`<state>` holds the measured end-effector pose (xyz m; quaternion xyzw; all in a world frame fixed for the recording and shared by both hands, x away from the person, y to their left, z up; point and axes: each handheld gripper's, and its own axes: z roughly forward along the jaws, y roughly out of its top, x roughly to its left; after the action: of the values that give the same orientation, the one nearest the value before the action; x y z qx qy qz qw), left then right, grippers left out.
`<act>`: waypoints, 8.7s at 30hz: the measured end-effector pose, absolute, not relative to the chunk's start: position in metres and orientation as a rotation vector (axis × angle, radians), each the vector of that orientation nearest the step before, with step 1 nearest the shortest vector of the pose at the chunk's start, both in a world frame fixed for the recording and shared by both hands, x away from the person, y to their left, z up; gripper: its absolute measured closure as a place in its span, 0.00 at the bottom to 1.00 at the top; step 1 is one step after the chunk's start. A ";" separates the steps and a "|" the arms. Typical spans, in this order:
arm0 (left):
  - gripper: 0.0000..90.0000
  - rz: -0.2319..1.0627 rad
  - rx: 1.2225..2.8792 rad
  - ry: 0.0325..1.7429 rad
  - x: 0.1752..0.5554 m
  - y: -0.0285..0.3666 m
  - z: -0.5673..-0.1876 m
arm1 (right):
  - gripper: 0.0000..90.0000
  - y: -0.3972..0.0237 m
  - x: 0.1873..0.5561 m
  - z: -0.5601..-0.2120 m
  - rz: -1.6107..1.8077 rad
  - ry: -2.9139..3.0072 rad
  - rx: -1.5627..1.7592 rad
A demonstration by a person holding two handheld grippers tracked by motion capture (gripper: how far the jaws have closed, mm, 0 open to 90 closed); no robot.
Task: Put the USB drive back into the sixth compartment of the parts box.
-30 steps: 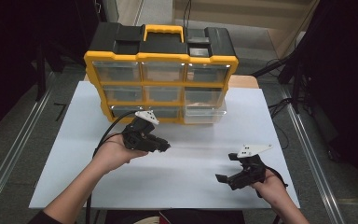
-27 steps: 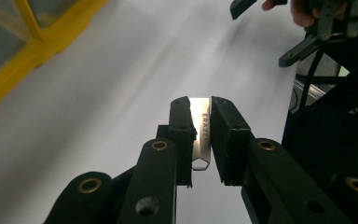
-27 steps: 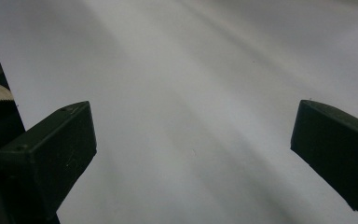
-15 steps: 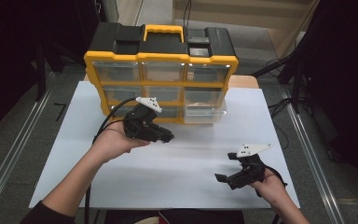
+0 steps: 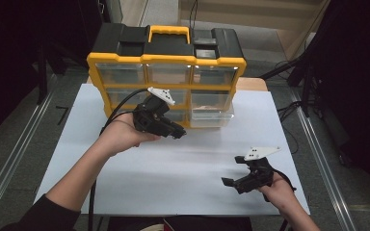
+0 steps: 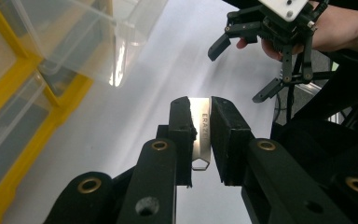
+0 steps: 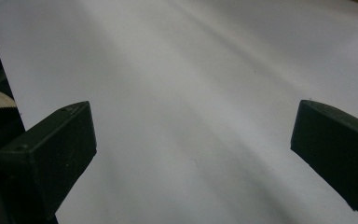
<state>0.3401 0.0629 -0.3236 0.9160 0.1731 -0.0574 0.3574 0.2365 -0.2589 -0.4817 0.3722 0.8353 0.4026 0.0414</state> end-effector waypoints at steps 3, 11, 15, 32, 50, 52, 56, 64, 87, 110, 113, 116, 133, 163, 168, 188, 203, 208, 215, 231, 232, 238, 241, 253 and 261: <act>0.89 -0.132 2.376 0.425 0.342 0.060 -0.318 | 0.00 -0.258 0.237 -0.482 1.225 2.561 1.137; 0.89 -0.121 2.383 0.396 0.349 0.053 -0.305 | 0.00 -0.257 0.238 -0.481 1.232 2.564 1.131; 0.89 -0.117 2.386 0.379 0.352 0.049 -0.301 | 0.00 -0.256 0.238 -0.481 1.232 2.565 1.130; 0.89 -0.077 2.393 0.372 0.371 0.029 -0.281 | 0.00 -0.253 0.238 -0.480 1.249 2.585 1.094; 0.89 -0.019 2.389 0.390 0.390 0.014 -0.282 | 0.00 -0.252 0.238 -0.480 1.247 2.584 1.088; 0.89 -0.011 2.393 0.393 0.392 0.011 -0.282 | 0.00 -0.252 0.238 -0.480 1.245 2.586 1.084; 0.89 0.014 2.405 0.400 0.395 0.004 -0.283 | 0.00 -0.253 0.237 -0.480 1.246 2.587 1.083; 0.89 0.032 2.414 0.396 0.401 -0.006 -0.287 | 0.00 -0.254 0.236 -0.480 1.244 2.585 1.095; 0.88 0.020 2.409 0.382 0.408 -0.034 -0.300 | 0.00 -0.259 0.231 -0.481 1.242 2.578 1.120; 0.44 -0.128 2.340 0.448 0.383 0.015 -0.281 | 0.00 -0.258 0.230 -0.482 1.231 2.577 1.122; 0.44 -0.125 2.338 0.448 0.379 0.024 -0.282 | 0.00 -0.258 0.230 -0.482 1.225 2.575 1.134; 0.43 -0.139 2.323 0.456 0.376 0.030 -0.283 | 0.00 -0.259 0.231 -0.482 1.222 2.574 1.135; 0.38 -0.153 2.279 0.482 0.353 0.076 -0.305 | 0.00 -0.260 0.231 -0.483 1.216 2.569 1.146; 0.36 -0.056 2.239 0.598 0.350 0.104 -0.394 | 0.00 -0.259 0.233 -0.484 1.201 2.568 1.157; 0.36 -0.040 2.226 0.643 0.347 0.108 -0.406 | 0.00 -0.260 0.233 -0.483 1.201 2.559 1.161; 0.30 -0.063 2.211 0.671 0.325 0.129 -0.442 | 0.00 -0.261 0.233 -0.484 1.179 2.552 1.186; 0.30 -0.053 2.198 0.704 0.309 0.146 -0.455 | 0.00 -0.262 0.234 -0.484 1.174 2.549 1.192; 0.30 -0.047 2.191 0.723 0.304 0.155 -0.458 | 0.00 -0.262 0.234 -0.484 1.172 2.549 1.195; 0.30 -0.036 2.204 0.719 0.298 0.163 -0.460 | 0.00 -0.262 0.234 -0.484 1.171 2.546 1.202; 0.30 -0.004 2.192 0.781 0.289 0.192 -0.464 | 0.00 -0.263 0.235 -0.484 1.163 2.545 1.205; 0.30 -0.002 2.188 0.791 0.288 0.193 -0.464 | 0.00 -0.263 0.236 -0.484 1.162 2.545 1.205; 0.30 0.021 2.180 0.816 0.286 0.204 -0.465 | 0.00 -0.263 0.236 -0.484 1.162 2.543 1.211; 0.30 0.039 2.178 0.830 0.284 0.209 -0.465 | 0.00 -0.263 0.236 -0.484 1.162 2.544 1.213; 0.30 0.095 2.196 0.867 0.280 0.225 -0.467 | 0.00 -0.264 0.236 -0.485 1.158 2.545 1.215; 0.30 0.104 2.197 0.888 0.278 0.229 -0.468 | 0.00 -0.264 0.236 -0.485 1.155 2.543 1.221</act>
<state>0.2784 0.2294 -0.4681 0.8585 0.3469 0.0405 0.3756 0.2362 -0.2642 -0.4850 0.4001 0.8333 0.3787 0.0467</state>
